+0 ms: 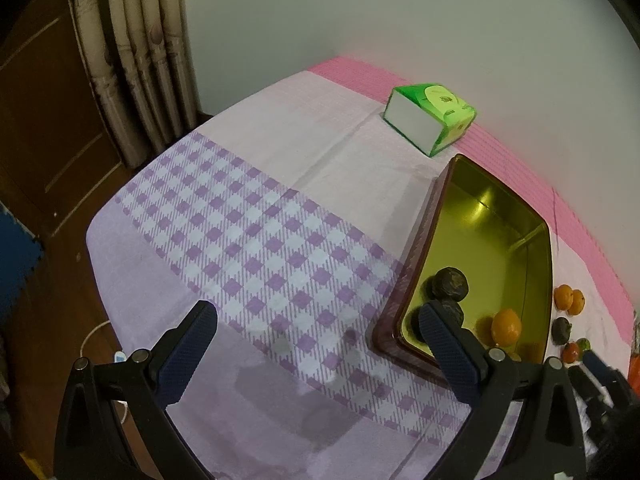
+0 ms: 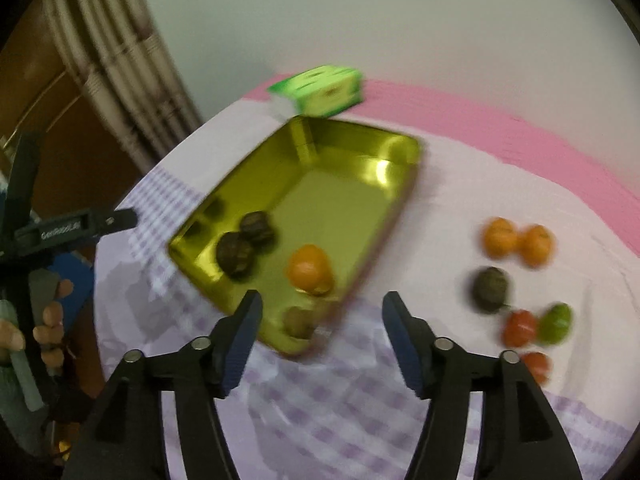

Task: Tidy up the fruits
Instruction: 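Move the left tool to the red tomato and close on it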

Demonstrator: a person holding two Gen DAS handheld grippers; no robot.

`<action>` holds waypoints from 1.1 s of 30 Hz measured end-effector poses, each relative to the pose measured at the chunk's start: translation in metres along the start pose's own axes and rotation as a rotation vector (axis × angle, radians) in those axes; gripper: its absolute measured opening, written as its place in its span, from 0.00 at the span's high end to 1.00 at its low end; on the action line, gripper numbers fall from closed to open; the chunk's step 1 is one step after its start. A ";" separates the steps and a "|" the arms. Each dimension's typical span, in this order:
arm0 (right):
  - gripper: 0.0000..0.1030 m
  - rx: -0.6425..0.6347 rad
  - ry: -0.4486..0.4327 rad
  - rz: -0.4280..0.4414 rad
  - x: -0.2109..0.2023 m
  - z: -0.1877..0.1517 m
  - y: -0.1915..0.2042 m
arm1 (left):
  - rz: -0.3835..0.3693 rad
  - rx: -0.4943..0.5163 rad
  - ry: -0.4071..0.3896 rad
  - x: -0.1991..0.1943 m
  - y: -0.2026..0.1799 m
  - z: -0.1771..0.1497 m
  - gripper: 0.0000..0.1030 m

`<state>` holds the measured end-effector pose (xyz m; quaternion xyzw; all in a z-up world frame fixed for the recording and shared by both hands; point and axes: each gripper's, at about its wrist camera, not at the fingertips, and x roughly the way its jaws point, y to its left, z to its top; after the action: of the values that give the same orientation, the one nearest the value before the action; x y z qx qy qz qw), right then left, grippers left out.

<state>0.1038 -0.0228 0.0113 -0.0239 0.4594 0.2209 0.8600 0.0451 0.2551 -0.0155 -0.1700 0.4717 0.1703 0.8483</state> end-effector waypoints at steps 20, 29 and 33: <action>0.30 0.339 -0.006 -0.399 -0.025 -0.090 -0.240 | -0.212 0.449 -0.109 -0.043 -0.148 -0.044 0.03; 0.06 0.286 -0.038 -0.417 -0.015 -0.093 -0.258 | -0.357 0.649 -0.030 -0.021 -0.263 -0.087 0.03; 0.01 0.272 -0.034 -0.410 -0.015 -0.094 -0.269 | -0.388 0.703 0.020 -0.004 -0.297 -0.107 0.05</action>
<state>0.1310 -0.2933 -0.0745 0.0030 0.4558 -0.0217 0.8898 0.0971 -0.0562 -0.0275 0.0429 0.4686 -0.1663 0.8666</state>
